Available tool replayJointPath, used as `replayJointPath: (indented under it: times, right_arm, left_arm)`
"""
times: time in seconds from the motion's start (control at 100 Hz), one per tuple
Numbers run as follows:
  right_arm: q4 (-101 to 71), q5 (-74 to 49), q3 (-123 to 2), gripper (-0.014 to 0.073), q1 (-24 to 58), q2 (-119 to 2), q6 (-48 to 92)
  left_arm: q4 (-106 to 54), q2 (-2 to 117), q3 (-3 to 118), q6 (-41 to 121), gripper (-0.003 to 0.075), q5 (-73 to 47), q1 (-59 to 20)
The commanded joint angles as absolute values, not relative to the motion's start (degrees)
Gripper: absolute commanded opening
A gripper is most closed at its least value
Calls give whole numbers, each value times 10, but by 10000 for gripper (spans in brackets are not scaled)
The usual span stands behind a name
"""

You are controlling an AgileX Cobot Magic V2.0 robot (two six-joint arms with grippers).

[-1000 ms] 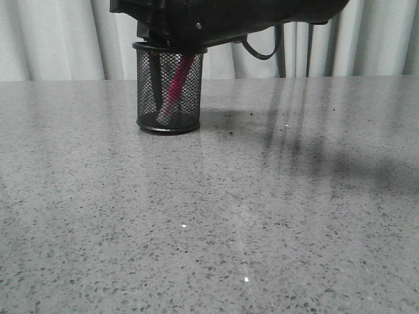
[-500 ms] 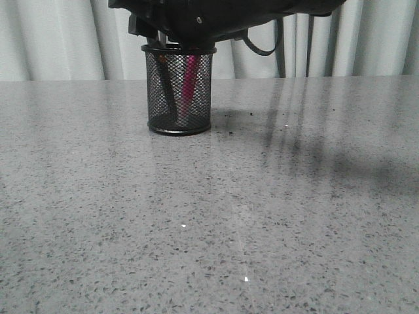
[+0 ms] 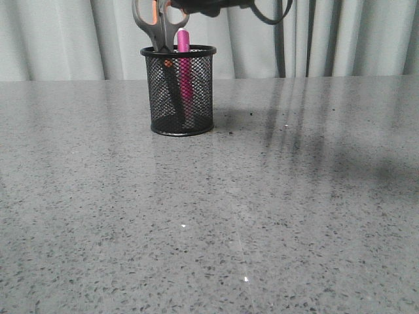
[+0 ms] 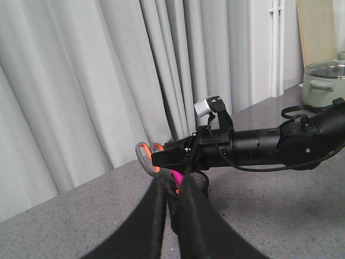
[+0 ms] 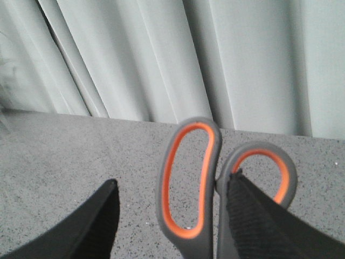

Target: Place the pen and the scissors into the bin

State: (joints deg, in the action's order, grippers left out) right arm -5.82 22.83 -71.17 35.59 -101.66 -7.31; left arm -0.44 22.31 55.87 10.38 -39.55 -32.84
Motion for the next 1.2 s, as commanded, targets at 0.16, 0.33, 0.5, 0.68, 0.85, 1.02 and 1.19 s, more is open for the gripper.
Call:
replayJointPath:
  times: [0.16,0.33,0.5,0.68,0.85,1.02,1.19]
  right_arm:
    - [-42,255,-725,369,355,-930,-71]
    - [-24,161,-725,46,355,-849,-59]
    - [69,44,-689,-69,355,-740,-36]
    - [112,-59,-549,-69,355,-564,-36]
    - [145,-222,-413,-69,355,-401,-36]
    - [167,-237,-329,-69,355,-278,-36]
    - [167,-251,-312,-69,355,-219,-36]
  left_arm:
    - [8,213,553,99,28,-353,-332]
    - [94,153,476,-32,-20,-348,-332]
    - [116,72,396,-99,-19,-348,-332]
    - [107,15,351,-99,-19,-359,-332]
    - [104,10,336,-99,-19,-371,-332]
    - [104,10,333,-99,-19,-369,-332]
    - [104,10,333,-99,-19,-369,-332]
